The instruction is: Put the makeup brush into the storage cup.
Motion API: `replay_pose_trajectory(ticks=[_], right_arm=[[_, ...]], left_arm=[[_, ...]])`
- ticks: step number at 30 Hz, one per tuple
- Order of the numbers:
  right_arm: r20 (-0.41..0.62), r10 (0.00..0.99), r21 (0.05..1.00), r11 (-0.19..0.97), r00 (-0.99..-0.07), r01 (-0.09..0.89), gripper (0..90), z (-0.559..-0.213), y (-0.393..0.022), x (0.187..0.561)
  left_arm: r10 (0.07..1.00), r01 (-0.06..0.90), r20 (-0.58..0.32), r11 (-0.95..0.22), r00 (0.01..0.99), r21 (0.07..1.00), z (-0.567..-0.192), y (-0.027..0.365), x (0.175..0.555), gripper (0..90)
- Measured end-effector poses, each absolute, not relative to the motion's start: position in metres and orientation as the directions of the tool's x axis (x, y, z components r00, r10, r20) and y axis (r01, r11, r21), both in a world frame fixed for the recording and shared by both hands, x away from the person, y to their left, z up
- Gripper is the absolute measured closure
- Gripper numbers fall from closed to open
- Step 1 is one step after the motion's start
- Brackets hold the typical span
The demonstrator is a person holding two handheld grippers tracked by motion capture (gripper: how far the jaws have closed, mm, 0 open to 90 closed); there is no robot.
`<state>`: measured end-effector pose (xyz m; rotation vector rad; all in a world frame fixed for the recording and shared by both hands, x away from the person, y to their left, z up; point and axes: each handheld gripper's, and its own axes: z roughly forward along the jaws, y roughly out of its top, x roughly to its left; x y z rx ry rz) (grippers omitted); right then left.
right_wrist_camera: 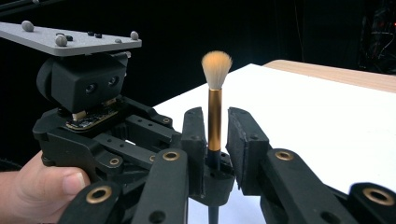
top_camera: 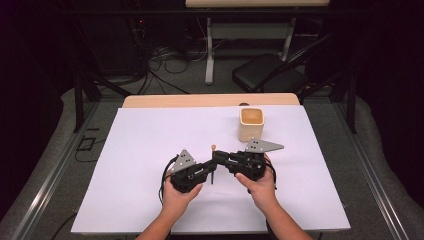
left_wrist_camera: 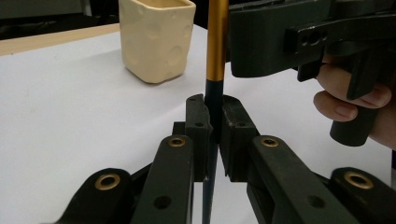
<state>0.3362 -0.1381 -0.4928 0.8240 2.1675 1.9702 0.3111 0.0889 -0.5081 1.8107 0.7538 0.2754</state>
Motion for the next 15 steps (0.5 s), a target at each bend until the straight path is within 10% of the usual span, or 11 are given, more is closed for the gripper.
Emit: replay_pose_trajectory(ticks=[15], right_arm=[[0.293,0.444,0.941,0.023,-0.847,0.338,77.0,-0.4928,-0.1379,0.3363]], left_arm=[[0.631,0.329,-0.107,-0.246,0.768,0.912,-0.5074,0.0851,0.3080,82.8]])
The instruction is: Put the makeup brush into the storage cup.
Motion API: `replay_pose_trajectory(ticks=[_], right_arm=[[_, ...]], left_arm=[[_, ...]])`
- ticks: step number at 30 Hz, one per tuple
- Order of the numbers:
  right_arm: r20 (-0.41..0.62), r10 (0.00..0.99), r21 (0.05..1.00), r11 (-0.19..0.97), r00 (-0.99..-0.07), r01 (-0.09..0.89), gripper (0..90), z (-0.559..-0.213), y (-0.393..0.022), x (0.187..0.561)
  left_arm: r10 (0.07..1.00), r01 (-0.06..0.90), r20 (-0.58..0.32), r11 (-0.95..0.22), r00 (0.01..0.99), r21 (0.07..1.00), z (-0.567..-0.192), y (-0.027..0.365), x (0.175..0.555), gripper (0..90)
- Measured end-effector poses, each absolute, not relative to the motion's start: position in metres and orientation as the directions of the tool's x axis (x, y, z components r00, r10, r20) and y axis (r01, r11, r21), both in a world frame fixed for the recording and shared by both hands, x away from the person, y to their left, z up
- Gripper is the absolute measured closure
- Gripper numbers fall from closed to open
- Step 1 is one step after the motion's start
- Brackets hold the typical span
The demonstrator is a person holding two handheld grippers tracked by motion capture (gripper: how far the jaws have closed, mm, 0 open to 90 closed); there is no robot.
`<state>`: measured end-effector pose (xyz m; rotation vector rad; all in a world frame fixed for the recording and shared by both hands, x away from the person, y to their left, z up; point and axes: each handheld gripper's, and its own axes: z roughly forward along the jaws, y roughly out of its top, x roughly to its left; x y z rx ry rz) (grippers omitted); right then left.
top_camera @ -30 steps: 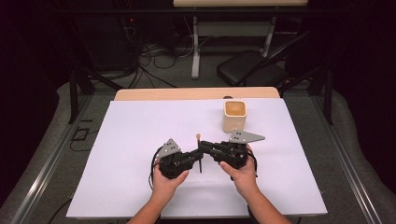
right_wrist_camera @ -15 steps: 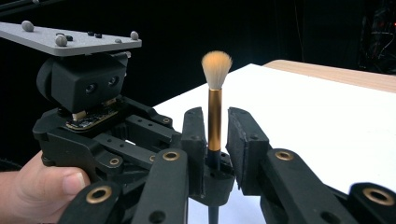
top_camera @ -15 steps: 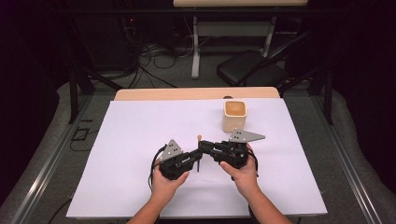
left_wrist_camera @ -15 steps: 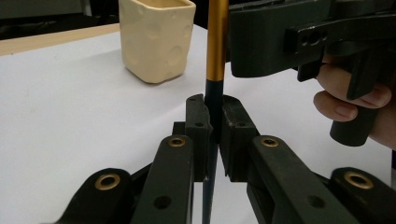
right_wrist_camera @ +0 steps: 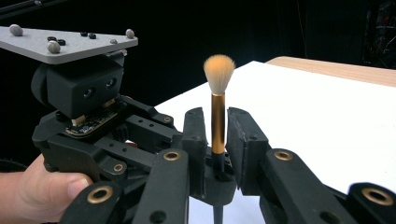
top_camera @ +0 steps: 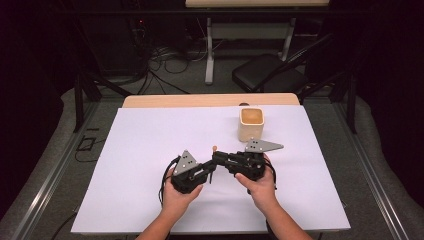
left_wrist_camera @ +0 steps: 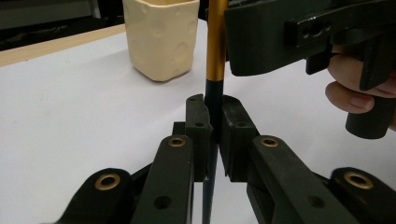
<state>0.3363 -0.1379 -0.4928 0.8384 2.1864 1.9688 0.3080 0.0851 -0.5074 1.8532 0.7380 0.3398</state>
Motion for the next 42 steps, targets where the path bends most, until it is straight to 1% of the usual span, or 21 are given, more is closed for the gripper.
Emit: replay_pose_trajectory(ticks=[9,29,42], right_arm=[[0.300,0.443,0.939,0.018,-0.845,0.343,78.7,-0.4935,-0.1375,0.3361],[0.294,0.446,0.941,0.022,-0.845,0.339,78.5,-0.4943,-0.1362,0.3361],[0.300,0.444,0.940,0.017,-0.845,0.342,82.0,-0.4944,-0.1374,0.3366]], left_arm=[[0.630,0.329,-0.105,-0.249,0.769,0.911,-0.5078,0.0833,0.3073,82.8],[0.621,0.325,-0.102,-0.257,0.777,0.910,-0.5081,0.0809,0.3062,82.9],[0.618,0.325,-0.102,-0.258,0.779,0.910,-0.5079,0.0808,0.3058,82.9]])
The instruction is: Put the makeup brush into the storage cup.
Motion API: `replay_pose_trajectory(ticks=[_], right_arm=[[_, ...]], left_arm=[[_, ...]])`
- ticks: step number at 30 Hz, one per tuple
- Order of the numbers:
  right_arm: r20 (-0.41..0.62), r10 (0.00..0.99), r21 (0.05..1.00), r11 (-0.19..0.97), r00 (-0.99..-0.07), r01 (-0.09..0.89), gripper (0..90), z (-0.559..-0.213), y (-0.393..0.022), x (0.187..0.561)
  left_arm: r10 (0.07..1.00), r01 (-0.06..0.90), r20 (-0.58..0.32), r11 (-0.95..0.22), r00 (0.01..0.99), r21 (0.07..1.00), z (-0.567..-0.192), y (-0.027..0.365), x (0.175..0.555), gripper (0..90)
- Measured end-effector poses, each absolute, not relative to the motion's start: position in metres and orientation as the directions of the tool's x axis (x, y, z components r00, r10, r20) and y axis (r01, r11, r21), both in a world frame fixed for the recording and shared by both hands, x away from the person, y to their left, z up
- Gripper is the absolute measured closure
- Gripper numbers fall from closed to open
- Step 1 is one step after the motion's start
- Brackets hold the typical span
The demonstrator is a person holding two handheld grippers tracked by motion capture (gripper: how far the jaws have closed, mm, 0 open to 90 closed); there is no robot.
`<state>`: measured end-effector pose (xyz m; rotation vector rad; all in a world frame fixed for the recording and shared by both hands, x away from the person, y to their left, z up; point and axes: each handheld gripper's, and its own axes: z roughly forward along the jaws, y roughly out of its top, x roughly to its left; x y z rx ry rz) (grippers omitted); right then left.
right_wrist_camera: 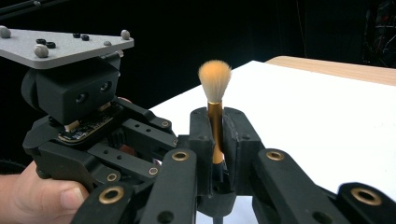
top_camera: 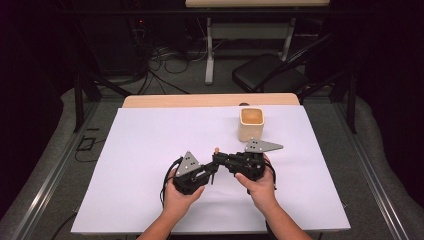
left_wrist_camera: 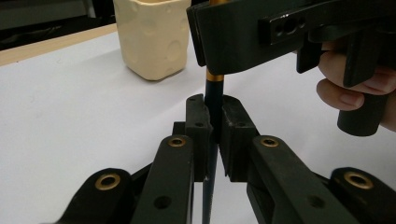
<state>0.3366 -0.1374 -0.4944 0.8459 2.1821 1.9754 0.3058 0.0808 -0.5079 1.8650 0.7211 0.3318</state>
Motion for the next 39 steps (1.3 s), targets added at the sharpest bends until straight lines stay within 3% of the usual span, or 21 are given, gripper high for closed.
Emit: replay_pose_trajectory(ticks=[23,39], right_arm=[[0.291,0.452,0.943,0.014,-0.844,0.332,83.3,-0.4935,-0.1384,0.3359],[0.276,0.468,0.948,0.009,-0.839,0.317,83.4,-0.4927,-0.1423,0.3356]], left_arm=[[0.617,0.320,-0.109,-0.243,0.780,0.916,-0.5075,0.0817,0.3053,82.5],[0.618,0.334,-0.131,-0.224,0.775,0.916,-0.5096,0.0846,0.3056,70.0]])
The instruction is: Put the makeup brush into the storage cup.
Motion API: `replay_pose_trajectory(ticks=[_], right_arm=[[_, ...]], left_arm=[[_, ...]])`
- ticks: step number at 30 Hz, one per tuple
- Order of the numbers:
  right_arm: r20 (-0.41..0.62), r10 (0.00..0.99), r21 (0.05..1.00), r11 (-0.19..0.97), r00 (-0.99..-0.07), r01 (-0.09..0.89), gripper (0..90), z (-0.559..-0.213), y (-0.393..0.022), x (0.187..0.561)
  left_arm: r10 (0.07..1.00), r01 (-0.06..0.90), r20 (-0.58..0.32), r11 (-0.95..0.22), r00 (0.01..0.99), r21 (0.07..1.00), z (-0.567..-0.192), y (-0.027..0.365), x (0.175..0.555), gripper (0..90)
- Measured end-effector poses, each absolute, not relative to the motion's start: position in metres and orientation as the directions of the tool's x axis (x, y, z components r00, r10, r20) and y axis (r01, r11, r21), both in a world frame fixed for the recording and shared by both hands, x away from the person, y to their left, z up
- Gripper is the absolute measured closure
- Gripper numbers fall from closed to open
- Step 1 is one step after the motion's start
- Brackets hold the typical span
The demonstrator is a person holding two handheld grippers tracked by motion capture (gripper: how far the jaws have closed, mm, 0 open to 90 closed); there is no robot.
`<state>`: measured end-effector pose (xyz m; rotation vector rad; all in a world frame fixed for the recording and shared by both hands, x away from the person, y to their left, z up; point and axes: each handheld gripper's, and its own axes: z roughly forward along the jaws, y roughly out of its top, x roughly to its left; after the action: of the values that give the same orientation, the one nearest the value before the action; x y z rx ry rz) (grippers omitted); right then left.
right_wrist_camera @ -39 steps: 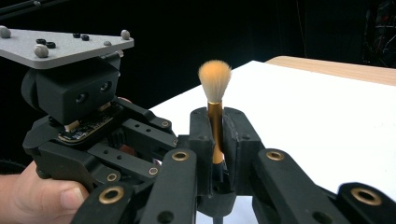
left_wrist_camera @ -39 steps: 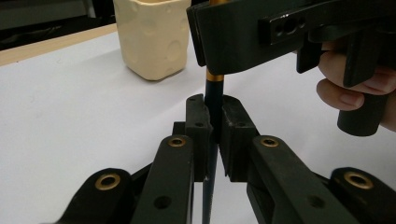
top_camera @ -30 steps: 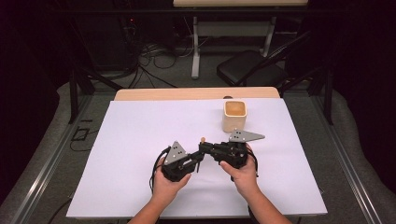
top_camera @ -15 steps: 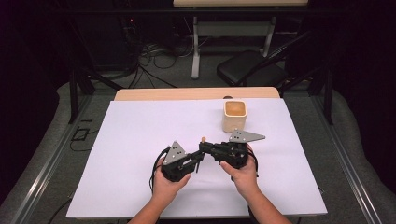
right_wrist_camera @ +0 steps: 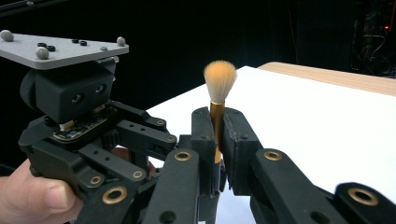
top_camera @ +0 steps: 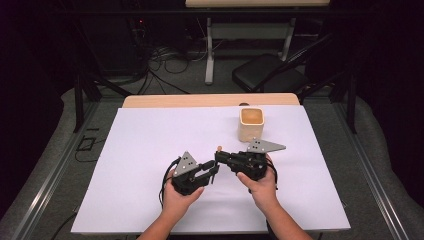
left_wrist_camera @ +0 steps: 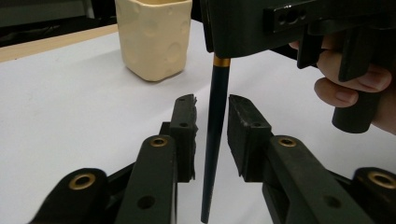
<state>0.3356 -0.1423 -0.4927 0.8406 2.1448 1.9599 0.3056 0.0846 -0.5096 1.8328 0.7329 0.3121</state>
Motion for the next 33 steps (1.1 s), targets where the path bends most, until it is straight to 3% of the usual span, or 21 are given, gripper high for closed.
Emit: replay_pose_trajectory(ticks=[22,33], right_arm=[[0.234,0.532,0.960,0.003,-0.814,0.279,83.4,-0.488,-0.160,0.337],[0.216,0.556,0.965,0.004,-0.803,0.262,83.4,-0.484,-0.168,0.339]], left_arm=[[0.644,0.329,-0.124,-0.208,0.755,0.921,-0.513,0.094,0.306,46.0],[0.670,0.343,-0.118,-0.215,0.733,0.914,-0.515,0.099,0.309,41.5]])
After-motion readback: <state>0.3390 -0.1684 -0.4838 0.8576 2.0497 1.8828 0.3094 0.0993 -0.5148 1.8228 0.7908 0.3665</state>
